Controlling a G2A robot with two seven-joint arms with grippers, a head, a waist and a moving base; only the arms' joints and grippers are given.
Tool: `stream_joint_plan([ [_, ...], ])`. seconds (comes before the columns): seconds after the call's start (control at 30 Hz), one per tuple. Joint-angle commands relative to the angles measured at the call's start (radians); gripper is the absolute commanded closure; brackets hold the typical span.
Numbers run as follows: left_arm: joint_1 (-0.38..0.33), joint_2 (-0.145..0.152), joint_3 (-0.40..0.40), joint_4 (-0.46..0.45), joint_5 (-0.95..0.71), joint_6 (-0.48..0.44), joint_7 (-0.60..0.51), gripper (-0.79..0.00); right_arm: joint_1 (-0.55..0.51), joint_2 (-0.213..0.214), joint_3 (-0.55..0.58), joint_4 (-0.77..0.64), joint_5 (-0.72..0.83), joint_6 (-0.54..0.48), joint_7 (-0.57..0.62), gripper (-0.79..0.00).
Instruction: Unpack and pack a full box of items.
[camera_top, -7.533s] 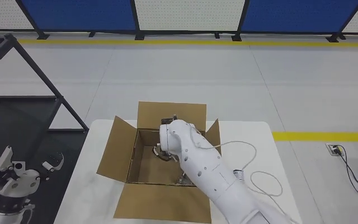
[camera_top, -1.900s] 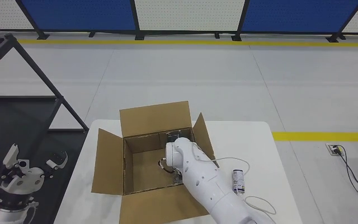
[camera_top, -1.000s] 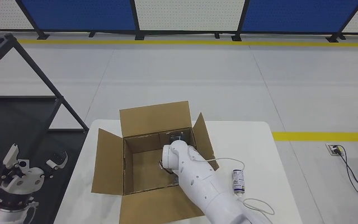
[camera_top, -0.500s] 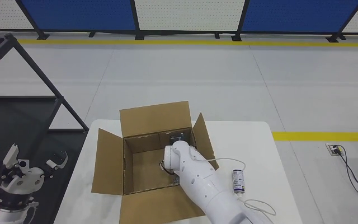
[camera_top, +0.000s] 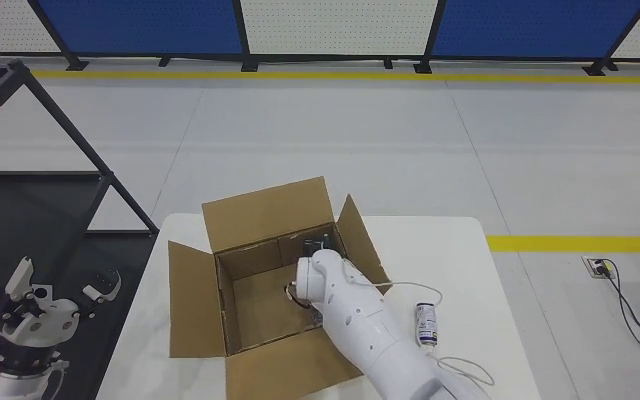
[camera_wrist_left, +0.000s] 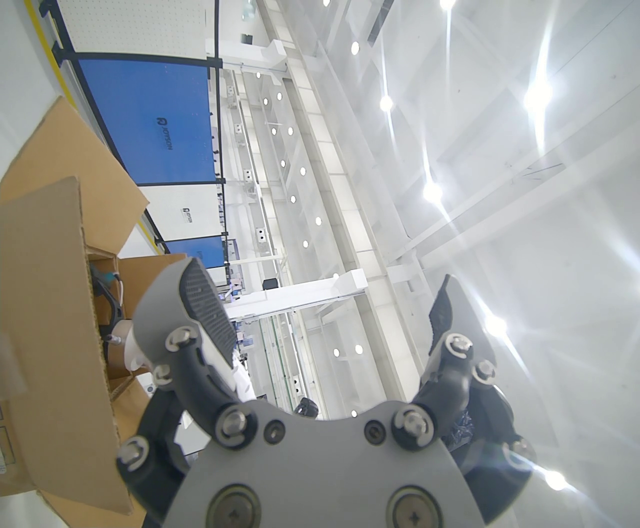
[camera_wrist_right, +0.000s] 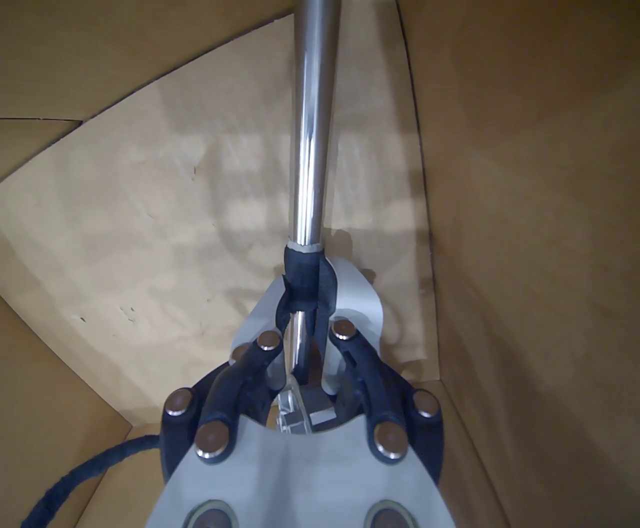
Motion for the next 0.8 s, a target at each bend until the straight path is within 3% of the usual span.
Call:
stream_joint_plan([
  [0.0, 0.000, 0.000, 0.000, 0.000, 0.000, 0.000, 0.000, -0.785, -0.001, 0.004, 0.006, -0.007, 0.006, -0.014, 0.001, 0.000],
  [0.77, 0.000, 0.000, 0.000, 0.000, 0.000, 0.000, 0.000, -0.785, -0.071, 0.095, 0.094, -0.219, 0.044, -0.219, 0.129, 0.000],
])
